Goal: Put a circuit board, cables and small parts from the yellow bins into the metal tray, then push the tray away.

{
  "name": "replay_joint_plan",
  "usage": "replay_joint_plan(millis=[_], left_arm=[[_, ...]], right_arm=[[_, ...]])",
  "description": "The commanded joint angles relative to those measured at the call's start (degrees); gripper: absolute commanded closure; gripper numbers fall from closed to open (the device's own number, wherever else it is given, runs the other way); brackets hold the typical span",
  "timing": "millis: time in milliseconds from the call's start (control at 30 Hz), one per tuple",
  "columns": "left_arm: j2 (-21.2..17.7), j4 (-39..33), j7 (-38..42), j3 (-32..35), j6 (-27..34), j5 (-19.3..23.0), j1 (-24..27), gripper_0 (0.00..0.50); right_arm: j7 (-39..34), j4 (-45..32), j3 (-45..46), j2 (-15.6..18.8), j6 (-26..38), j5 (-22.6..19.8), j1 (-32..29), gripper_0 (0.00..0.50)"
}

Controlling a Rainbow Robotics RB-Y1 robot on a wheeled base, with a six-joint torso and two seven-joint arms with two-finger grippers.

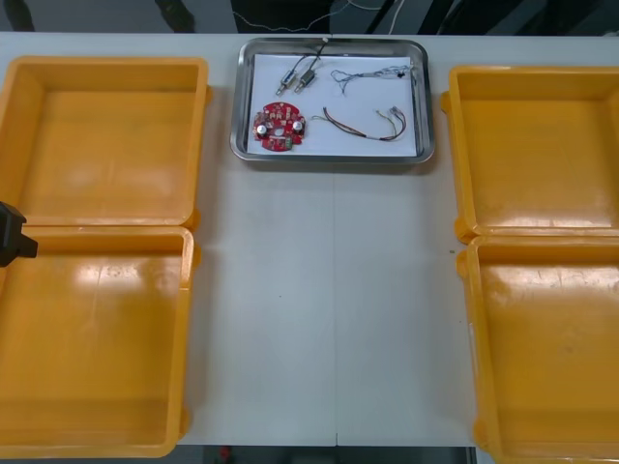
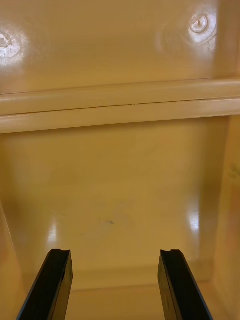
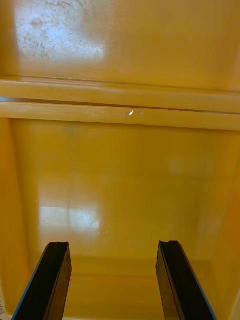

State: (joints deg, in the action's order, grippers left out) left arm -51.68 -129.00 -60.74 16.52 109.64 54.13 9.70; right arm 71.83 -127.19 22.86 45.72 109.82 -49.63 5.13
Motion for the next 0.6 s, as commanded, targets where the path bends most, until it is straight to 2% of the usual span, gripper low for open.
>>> replay_joint_plan(millis=[33, 600], left_arm=[[-2.55, -1.43, -5.26, 1.58, 0.36, 0.36, -0.83, 0.000], [-2.55, -1.43, -5.26, 1.58, 0.36, 0.36, -0.83, 0.000]], right_arm=[[0.86, -1.75, 0.43, 2.36, 0.18, -0.38, -0.82, 0.000], [0.86, -1.75, 0.43, 2.36, 0.18, -0.38, -0.82, 0.000]])
